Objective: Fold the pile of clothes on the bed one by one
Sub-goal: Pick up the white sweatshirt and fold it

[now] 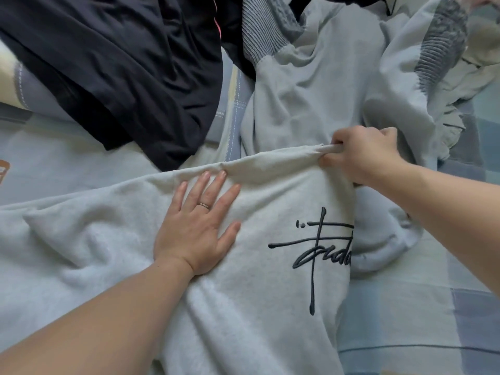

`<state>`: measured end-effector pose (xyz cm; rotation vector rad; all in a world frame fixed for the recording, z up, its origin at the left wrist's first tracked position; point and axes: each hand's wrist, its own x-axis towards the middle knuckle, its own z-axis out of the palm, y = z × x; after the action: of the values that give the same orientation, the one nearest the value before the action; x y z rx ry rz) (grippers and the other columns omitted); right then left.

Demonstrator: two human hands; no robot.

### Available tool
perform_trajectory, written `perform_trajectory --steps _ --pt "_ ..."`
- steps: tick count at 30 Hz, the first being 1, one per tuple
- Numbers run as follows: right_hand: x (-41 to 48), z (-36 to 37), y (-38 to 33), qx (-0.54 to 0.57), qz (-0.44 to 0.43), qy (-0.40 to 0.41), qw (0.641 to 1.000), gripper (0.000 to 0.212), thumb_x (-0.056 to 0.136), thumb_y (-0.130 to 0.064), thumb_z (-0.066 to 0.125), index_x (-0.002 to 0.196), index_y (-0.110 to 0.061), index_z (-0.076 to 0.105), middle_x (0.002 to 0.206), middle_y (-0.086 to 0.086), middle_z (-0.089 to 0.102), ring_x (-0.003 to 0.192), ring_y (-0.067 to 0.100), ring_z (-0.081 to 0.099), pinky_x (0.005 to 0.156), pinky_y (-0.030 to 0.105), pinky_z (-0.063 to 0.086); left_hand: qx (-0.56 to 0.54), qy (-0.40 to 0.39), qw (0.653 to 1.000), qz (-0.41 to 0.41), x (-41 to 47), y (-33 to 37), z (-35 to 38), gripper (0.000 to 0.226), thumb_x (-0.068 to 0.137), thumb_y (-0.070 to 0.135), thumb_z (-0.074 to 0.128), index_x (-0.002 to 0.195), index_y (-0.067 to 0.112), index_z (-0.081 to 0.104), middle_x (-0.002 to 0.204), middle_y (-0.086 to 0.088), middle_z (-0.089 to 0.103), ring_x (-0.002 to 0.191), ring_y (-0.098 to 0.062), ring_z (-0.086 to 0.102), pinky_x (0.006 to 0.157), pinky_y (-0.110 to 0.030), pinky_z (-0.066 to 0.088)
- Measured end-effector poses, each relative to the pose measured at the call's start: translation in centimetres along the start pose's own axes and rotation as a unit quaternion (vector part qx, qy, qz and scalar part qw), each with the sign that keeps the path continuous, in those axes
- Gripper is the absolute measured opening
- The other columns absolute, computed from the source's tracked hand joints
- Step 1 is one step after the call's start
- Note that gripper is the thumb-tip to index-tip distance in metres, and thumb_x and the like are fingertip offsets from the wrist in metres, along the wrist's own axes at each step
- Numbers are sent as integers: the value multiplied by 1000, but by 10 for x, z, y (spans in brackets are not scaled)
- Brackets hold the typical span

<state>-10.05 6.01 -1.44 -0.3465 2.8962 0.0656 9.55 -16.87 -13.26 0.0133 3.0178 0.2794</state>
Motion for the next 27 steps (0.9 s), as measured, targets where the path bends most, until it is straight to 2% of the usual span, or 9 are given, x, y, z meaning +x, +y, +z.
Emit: perform_trajectory --steps 2,4,7,11,14,17,22,25,27 --pt "0 6 -1 60 -6 -10 998 29 83 -40 69 74 -22 48 71 -4 56 82 27 52 86 39 31 4 5 1000 0 0 0 1 68 97 62 21 160 35 19 169 4 7 156 -19 0 125 -48 3" --pt "1 7 -3 129 -43 -77 988 27 82 -30 71 80 -21 46 75 -3 55 79 26 52 71 34 42 7 7 1000 -2 0 0 2 67 97 61 23 159 35 22 169 4 9 156 -19 1 125 -49 5" --pt "8 -7 2 79 -79 -153 982 32 81 -33 78 98 -23 53 91 -1 60 88 26 55 69 33 40 11 15 1000 1 0 1 2 67 97 59 27 158 33 26 168 3 15 156 -20 6 124 -50 8" --pt "12 -2 5 -14 -62 8 998 42 81 -47 75 112 -24 57 104 5 64 101 31 55 89 42 33 16 13 1000 1 0 1 2 67 96 59 27 158 32 28 168 3 17 156 -21 9 124 -51 11" --pt "-15 24 -22 -9 -215 164 963 46 81 -28 63 125 -20 61 132 12 58 126 32 44 106 49 26 23 18 1000 1 0 1 2 67 96 58 28 157 31 30 168 2 17 155 -21 10 124 -51 10" --pt "-42 61 -55 -44 -340 99 934 55 94 -37 44 148 -26 49 161 3 36 150 28 24 120 54 10 27 24 999 2 1 0 3 67 96 57 30 157 30 29 168 2 18 155 -21 12 124 -50 10" --pt "-22 86 -36 -99 -235 -33 966 63 101 -62 10 159 -39 0 168 -10 -5 155 18 -11 120 54 -17 25 31 999 4 2 0 5 66 95 54 32 156 29 32 167 2 22 154 -22 15 123 -50 11" --pt "6 74 5 -76 -72 -50 993 71 98 -68 9 160 -35 -3 168 -11 -10 155 19 -13 120 54 -15 26 26 999 2 0 -1 7 65 96 54 31 157 31 31 167 3 21 155 -21 13 123 -49 10" --pt "7 65 23 -69 -39 -55 995 73 98 -68 10 161 -33 -1 168 -10 -10 154 18 -14 121 55 -13 22 21 1000 2 0 -1 7 66 96 55 30 157 31 30 167 3 19 155 -21 12 124 -49 9"
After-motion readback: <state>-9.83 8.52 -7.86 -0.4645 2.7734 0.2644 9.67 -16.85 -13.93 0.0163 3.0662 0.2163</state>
